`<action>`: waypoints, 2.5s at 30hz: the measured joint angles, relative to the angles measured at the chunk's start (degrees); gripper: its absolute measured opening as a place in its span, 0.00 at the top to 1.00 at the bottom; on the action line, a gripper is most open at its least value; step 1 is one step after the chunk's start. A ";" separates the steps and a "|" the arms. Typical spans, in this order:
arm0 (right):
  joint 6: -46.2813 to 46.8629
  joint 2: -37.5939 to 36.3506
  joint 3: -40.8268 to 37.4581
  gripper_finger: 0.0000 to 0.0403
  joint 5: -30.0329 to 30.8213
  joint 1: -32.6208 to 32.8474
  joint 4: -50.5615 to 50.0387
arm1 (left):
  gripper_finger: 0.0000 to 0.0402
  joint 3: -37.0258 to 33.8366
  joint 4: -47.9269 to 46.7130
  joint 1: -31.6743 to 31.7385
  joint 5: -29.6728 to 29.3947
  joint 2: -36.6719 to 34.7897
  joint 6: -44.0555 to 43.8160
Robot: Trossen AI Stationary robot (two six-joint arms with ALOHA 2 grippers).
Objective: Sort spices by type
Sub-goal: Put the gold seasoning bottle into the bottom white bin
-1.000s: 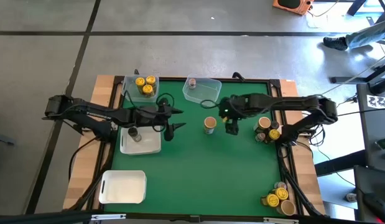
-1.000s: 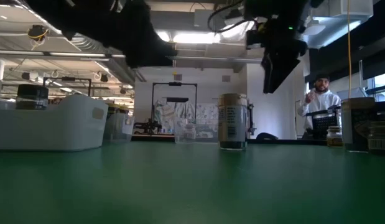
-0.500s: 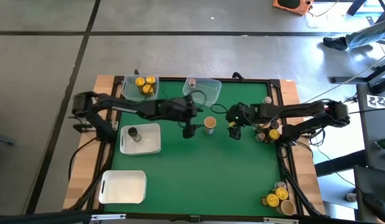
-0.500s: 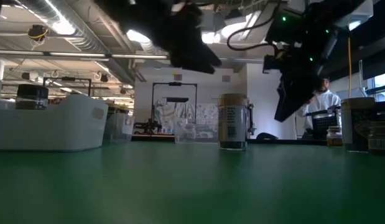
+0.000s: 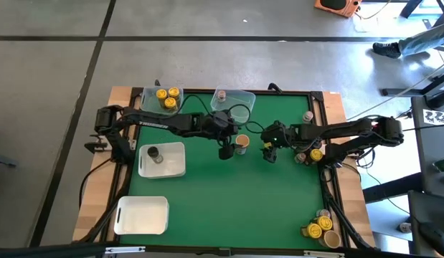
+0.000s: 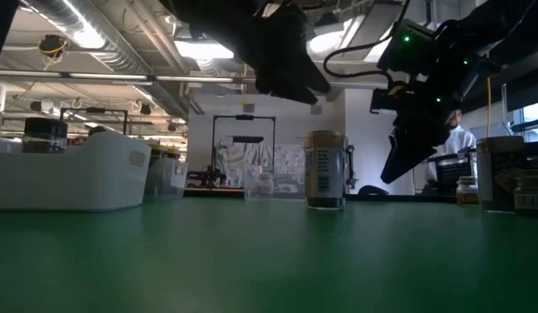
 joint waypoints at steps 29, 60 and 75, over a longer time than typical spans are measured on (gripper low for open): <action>-0.72 0.04 -0.07 0.16 -0.03 -0.01 5.63 | 0.21 0.61 5.39 0.52 1.86 8.60 1.66; -0.93 0.07 -0.08 0.16 -0.16 0.00 5.66 | 0.23 2.71 3.74 1.42 2.26 14.46 0.83; -0.94 0.07 -0.09 0.16 -0.18 -0.02 5.72 | 0.31 2.67 0.26 -2.00 -0.41 11.32 1.42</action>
